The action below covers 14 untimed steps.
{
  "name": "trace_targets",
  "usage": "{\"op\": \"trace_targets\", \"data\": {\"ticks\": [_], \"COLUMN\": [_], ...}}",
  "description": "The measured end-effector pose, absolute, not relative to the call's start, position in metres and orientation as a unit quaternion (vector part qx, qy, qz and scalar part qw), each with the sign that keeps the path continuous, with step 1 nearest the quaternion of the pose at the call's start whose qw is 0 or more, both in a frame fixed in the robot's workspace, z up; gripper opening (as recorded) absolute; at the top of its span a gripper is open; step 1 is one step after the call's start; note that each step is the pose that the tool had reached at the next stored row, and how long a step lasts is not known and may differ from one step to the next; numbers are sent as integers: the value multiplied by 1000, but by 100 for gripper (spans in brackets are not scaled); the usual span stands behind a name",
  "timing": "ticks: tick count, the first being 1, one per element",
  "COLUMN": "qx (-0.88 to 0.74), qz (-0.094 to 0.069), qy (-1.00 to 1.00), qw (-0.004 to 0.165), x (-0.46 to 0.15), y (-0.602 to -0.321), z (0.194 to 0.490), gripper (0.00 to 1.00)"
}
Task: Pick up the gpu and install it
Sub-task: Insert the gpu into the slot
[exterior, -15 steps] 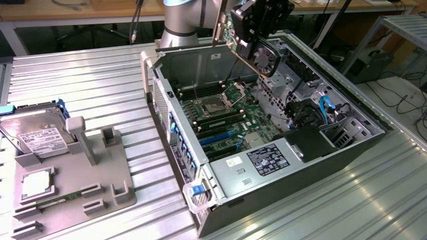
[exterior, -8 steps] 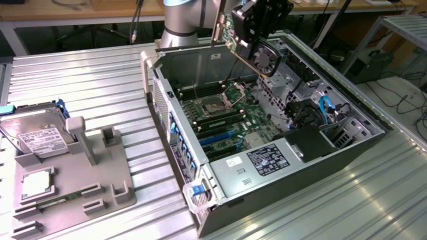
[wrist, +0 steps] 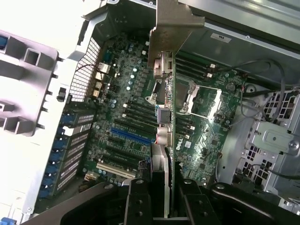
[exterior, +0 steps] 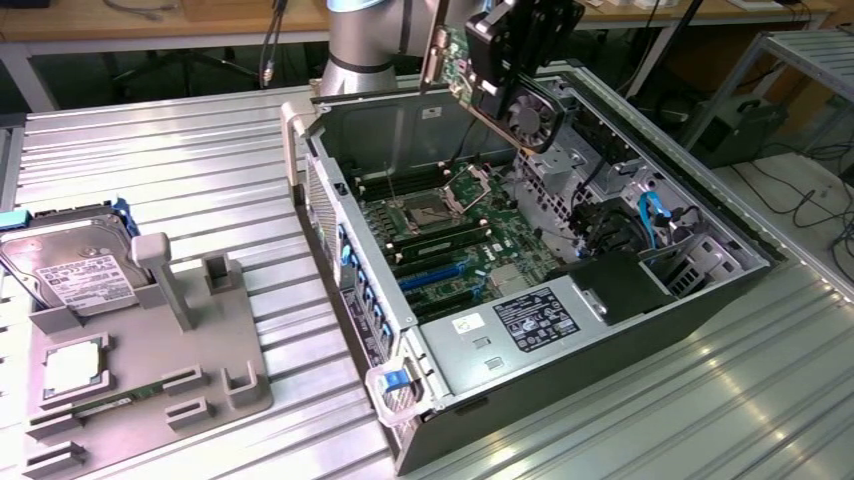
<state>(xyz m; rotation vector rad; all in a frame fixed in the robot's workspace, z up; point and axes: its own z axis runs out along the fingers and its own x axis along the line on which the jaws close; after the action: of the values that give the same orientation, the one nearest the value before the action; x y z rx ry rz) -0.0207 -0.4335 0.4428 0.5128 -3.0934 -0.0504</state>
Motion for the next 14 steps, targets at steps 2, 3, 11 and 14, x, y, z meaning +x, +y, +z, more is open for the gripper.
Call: {"op": "trace_targets", "data": {"ticks": [2, 3, 11, 14], "qx": [169, 172, 190, 197], "qz": [-16, -16, -16, -16], "qy": [-985, -985, -982, -980], "qw": [3, 3, 3, 3], "x": [-21, -21, -21, -21], "y": [-433, -433, -433, -433], "z": [443, 443, 443, 443], "gripper": [28, 28, 28, 28]}}
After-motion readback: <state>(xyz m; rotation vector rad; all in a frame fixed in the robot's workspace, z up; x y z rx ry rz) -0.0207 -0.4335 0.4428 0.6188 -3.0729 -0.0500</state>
